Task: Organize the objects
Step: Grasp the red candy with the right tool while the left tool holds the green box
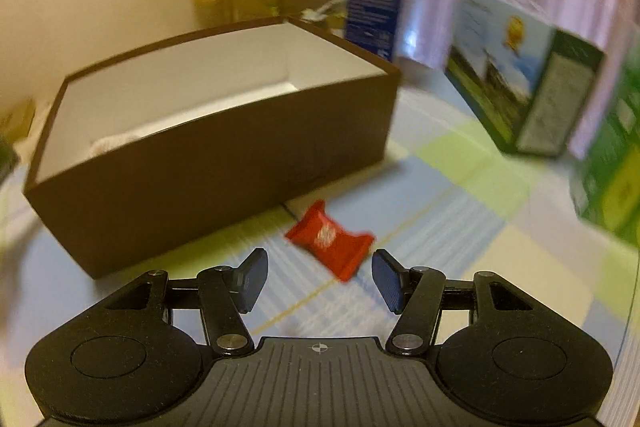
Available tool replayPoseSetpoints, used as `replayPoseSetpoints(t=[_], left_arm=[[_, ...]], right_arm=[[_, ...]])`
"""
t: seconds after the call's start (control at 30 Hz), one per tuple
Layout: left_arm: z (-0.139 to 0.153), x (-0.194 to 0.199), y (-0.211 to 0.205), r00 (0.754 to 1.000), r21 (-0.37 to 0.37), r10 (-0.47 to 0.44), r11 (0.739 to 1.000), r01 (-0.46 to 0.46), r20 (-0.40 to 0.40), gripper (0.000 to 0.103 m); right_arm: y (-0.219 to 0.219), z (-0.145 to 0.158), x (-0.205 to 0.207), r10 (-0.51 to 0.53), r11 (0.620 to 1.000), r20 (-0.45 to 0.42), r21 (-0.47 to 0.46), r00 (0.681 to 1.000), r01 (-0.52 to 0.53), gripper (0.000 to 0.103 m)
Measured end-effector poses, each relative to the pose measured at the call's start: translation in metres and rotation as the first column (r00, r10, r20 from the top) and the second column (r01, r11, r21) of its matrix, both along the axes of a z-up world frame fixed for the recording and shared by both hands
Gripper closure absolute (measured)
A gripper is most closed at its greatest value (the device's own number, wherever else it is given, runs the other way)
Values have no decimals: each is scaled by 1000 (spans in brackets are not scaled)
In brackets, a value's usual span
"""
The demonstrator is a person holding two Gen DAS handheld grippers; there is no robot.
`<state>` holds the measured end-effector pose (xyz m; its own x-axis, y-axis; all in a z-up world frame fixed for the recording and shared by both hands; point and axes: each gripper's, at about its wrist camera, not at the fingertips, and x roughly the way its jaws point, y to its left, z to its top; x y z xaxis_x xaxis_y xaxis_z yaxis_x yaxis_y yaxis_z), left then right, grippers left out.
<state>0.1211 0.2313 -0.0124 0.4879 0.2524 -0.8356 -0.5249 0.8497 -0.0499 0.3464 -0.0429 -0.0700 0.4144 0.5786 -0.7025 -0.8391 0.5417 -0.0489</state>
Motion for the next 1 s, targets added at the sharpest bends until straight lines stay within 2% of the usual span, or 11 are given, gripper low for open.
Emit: replayPoseSetpoints(t=[0.17, 0.37, 0.43, 0.53, 0.57, 0.6, 0.77, 0.87, 1.0], left_arm=[[-8, 4, 15, 1000, -17, 15, 1000, -15, -17, 77], [-14, 11, 27, 999, -24, 22, 999, -23, -30, 77], [-14, 13, 30, 999, -24, 23, 999, -24, -33, 77], [-15, 16, 34, 999, -23, 20, 1000, -21, -35, 77], [-15, 16, 35, 999, -23, 18, 1000, -19, -37, 77], [-15, 17, 35, 999, -24, 16, 1000, -17, -38, 77], [-11, 20, 39, 1000, -22, 2, 1000, -3, -30, 77], [-4, 20, 41, 1000, -15, -8, 1000, 8, -14, 77], [11, 18, 43, 1000, -3, -23, 1000, 23, 18, 77]], right_arm=[[29, -18, 12, 137, 987, 76, -101, 988, -129, 47], [56, -51, 22, 263, 937, 115, -268, 958, -225, 48], [60, -60, 25, 269, 927, 119, -303, 956, -224, 51], [65, -70, 31, 265, 921, 126, -327, 956, -212, 62], [66, -73, 33, 255, 922, 132, -331, 958, -201, 69], [66, -73, 33, 248, 925, 127, -326, 960, -195, 74], [58, -66, 38, 168, 955, 68, -257, 983, -146, 80], [47, -55, 35, 92, 977, 10, -193, 996, -89, 81], [30, -33, 32, -3, 995, -89, -99, 996, -5, 81]])
